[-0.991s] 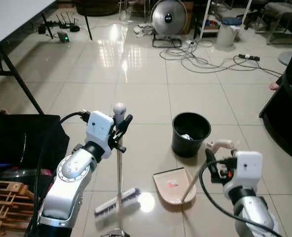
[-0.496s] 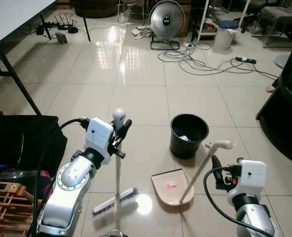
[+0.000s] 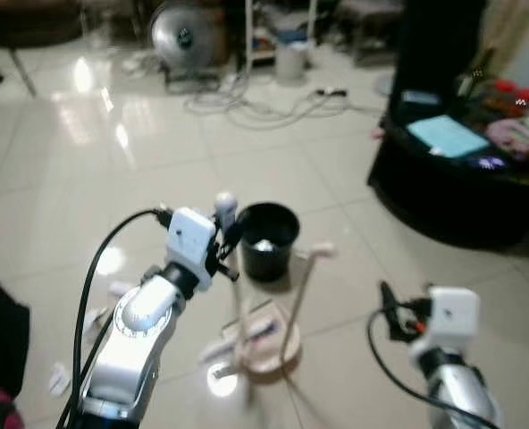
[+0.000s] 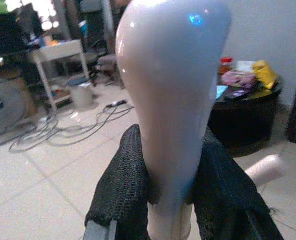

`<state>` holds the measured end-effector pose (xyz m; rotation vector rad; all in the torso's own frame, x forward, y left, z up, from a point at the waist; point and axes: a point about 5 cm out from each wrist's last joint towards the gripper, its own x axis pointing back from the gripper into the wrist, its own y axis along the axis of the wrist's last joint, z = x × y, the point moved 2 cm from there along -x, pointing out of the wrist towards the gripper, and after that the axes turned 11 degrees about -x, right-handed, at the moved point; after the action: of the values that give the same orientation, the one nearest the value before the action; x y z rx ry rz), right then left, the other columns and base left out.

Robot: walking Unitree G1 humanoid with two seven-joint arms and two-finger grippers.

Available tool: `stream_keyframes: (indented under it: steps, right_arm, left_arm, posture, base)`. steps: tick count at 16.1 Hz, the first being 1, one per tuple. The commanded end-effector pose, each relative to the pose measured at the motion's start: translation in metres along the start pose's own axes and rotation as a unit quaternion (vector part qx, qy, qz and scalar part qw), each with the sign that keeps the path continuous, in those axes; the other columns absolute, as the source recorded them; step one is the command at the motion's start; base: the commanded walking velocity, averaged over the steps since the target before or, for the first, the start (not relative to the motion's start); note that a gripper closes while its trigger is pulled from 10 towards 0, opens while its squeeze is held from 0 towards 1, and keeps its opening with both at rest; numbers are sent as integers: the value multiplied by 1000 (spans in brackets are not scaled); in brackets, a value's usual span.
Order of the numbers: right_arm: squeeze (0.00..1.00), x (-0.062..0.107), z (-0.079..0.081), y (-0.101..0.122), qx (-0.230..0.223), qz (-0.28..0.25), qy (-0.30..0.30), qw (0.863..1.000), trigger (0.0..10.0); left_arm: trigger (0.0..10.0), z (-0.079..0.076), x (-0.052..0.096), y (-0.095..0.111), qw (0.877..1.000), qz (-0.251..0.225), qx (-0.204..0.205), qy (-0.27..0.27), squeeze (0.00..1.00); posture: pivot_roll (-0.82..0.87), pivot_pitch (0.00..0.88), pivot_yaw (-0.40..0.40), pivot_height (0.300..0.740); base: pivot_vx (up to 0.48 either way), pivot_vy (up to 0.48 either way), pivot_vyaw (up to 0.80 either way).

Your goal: Sweep floor

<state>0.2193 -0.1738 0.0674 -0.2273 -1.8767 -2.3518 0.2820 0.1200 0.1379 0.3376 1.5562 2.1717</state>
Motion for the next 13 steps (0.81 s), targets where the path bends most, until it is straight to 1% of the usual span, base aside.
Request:
stream_keyframes:
  steps: [1, 3, 4, 6, 9, 11, 12, 13]
  right_arm:
    - [0, -1, 5, -2, -4, 4, 20, 1000, 10000]
    - [0, 0, 9, -4, -4, 9, 44, 999, 10000]
    - [0, 0, 10, -6, -4, 12, 53, 999, 10000]
    - [0, -3, 15, -9, 10, 21, 75, 997, 10000]
    - [0, -8, 16, -2, 11, 10, 79, 997, 10000]
    - [0, -8, 18, 0, 28, 4, 89, 996, 10000]
    - [0, -7, 17, -1, 21, 4, 85, 996, 10000]
    - [0, -6, 16, -1, 18, 4, 84, 996, 10000]
  left_arm:
    - [10000, 13, 3, 1, 999, 2, -24, 28, 0]
    - [10000, 20, 7, -3, 998, 15, -37, 43, 0]
    - [10000, 21, 10, -5, 998, 18, -38, 47, 0]
    - [10000, 23, 12, -6, 998, 23, -36, 49, 0]
    - [10000, 22, 11, -6, 998, 23, -32, 49, 0]
    - [10000, 16, 9, -1, 999, 4, -33, 31, 0]
    - [10000, 15, 8, 0, 999, 3, -31, 32, 0]
    - [10000, 14, 8, 0, 999, 2, -29, 32, 0]
  posture:
    - [24, 37, -4, 740]
    - [29, 38, -9, 740]
    - [29, 38, -9, 740]
    - [36, 43, -13, 740]
    - [39, 43, -13, 740]
    - [37, 47, -13, 740]
    - [36, 50, -13, 740]
    - [34, 46, -10, 740]
  base:
    - [0, 0, 0]
    - [0, 0, 0]
    - [0, 0, 0]
    - [0, 0, 0]
    - [0, 0, 0]
    - [0, 0, 0]
    - [0, 0, 688]
    - [251, 0, 800]
